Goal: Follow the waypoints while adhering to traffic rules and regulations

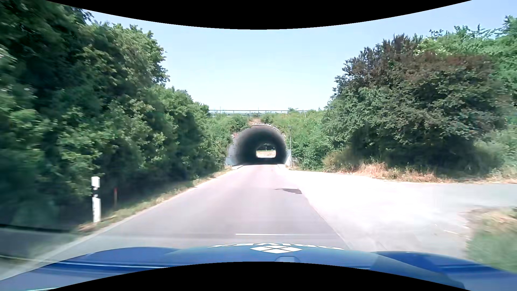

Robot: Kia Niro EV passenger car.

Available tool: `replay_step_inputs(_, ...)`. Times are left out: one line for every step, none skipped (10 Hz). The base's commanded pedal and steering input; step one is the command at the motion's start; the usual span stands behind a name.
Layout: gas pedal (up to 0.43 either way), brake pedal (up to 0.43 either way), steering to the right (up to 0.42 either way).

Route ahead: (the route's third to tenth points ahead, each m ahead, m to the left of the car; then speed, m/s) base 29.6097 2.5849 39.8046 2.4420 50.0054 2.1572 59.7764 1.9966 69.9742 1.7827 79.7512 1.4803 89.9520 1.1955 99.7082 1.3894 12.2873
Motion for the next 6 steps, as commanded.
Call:
replay_step_inputs(0.13,0.0,0.0)
replay_step_inputs(0.13,0.0,0.0)
replay_step_inputs(0.13,0.0,-0.001)
replay_step_inputs(0.118,0.0,-0.001)
replay_step_inputs(0.118,0.0,-0.001)
replay_step_inputs(0.118,0.0,-0.002)
